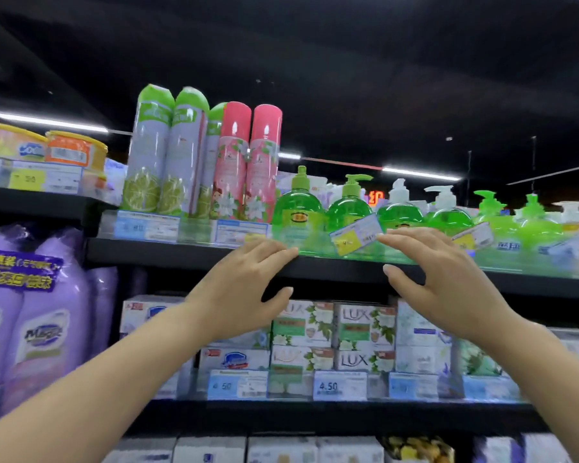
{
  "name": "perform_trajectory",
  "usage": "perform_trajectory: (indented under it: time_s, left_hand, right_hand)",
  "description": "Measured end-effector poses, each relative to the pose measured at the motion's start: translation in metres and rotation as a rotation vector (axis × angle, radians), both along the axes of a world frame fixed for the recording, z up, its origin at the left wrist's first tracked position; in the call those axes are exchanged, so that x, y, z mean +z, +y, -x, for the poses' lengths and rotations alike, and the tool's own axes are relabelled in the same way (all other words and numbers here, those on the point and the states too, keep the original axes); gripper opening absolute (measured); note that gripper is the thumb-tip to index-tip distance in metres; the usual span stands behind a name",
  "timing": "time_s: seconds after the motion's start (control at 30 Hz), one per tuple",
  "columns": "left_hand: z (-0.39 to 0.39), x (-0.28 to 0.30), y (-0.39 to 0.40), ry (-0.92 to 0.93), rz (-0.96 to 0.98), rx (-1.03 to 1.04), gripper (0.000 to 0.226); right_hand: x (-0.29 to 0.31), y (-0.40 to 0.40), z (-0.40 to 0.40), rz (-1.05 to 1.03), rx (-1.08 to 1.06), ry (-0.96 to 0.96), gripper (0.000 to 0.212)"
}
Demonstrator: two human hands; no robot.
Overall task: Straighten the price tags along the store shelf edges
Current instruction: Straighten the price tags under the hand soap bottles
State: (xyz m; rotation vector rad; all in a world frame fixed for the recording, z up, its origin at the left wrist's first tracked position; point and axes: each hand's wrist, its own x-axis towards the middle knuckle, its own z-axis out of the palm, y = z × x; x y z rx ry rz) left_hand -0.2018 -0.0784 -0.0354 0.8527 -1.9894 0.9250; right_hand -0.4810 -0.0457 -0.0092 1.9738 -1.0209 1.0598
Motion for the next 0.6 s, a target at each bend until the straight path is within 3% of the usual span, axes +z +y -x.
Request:
perform_trajectory:
  time_s: [0.27,0.6]
  left_hand:
    - [0.046,-0.018,-0.007,0.212,0.082,0.146,0.053]
    - [0.061,-0.014,-0.01,0.306,0.098,0.246,0.053]
  right_hand:
    - [0.004,-0.02,0.045,-0.02,0.105,0.066,0.041]
    - [0.05,-0.053,0.016,0.048,0.114,0.161,0.036]
